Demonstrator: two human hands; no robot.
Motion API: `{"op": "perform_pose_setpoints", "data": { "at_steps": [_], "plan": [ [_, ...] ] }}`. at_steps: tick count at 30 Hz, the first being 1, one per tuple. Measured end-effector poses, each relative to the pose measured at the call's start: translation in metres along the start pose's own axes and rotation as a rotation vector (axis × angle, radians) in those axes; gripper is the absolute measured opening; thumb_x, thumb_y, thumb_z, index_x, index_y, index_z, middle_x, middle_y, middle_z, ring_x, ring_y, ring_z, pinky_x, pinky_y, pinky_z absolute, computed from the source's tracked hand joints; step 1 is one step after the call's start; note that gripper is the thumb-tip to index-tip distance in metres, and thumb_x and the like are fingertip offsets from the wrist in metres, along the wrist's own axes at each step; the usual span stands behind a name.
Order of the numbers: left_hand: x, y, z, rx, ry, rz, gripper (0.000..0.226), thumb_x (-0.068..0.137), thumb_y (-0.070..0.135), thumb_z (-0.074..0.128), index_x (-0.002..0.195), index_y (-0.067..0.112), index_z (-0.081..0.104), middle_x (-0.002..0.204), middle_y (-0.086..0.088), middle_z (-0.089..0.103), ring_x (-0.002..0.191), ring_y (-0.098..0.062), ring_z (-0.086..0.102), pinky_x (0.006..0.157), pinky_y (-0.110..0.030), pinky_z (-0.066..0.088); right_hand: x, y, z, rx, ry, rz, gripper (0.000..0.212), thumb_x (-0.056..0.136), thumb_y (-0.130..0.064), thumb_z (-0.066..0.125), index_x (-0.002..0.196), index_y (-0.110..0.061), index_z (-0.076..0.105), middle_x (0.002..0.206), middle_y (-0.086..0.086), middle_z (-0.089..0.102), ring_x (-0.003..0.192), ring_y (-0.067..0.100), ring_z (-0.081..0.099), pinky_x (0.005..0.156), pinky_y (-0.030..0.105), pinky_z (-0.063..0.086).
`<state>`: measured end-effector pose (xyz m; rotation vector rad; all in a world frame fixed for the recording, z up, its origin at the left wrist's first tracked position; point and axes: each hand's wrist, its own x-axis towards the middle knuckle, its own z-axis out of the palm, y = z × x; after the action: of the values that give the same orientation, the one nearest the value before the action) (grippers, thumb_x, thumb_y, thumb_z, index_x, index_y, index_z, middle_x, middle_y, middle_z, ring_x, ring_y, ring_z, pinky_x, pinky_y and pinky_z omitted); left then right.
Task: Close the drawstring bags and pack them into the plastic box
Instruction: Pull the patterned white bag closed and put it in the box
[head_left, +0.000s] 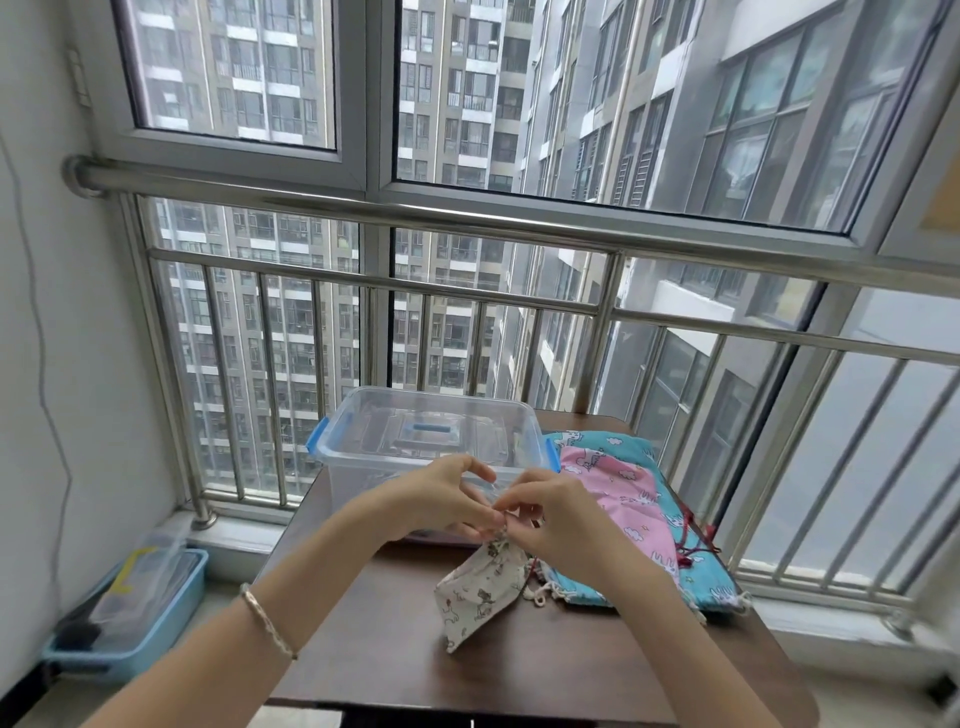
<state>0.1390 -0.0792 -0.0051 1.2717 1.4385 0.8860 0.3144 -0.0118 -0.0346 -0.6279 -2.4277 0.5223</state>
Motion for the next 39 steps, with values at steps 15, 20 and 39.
{"op": "perform_pose_setpoints", "data": {
  "at_steps": [15,20,39],
  "plan": [
    [0.001,0.004,0.003,0.535,0.217,0.258,0.008,0.080,0.019,0.075,0.085,0.013,0.074,0.077,0.000,0.074,0.072,-0.010,0.070,0.065,-0.020,0.057,0.000,0.006,0.010,0.936,-0.185,0.415,0.031,0.094,-0.014,0.056,0.103,0.013,0.066,0.097,0.018,0.066,0.088,0.021,0.060,0.080,0.027,0.048],
    [0.001,0.006,0.006,0.596,0.300,0.300,0.009,0.082,0.026,0.074,0.084,0.017,0.073,0.075,0.006,0.072,0.070,-0.007,0.068,0.066,-0.022,0.058,-0.001,0.008,0.010,1.172,-0.160,0.418,0.035,0.089,-0.012,0.060,0.117,0.009,0.064,0.117,0.030,0.064,0.103,0.027,0.063,0.088,0.029,0.050],
    [0.009,-0.010,0.004,0.062,0.067,0.115,0.018,0.090,0.022,0.066,0.095,0.007,0.074,0.072,0.003,0.065,0.061,-0.002,0.055,0.061,-0.014,0.047,-0.007,0.007,0.009,0.315,0.294,0.161,0.005,0.078,-0.033,0.079,0.073,-0.034,0.076,0.074,-0.006,0.066,0.075,0.010,0.059,0.069,0.025,0.047]
  ]
}}
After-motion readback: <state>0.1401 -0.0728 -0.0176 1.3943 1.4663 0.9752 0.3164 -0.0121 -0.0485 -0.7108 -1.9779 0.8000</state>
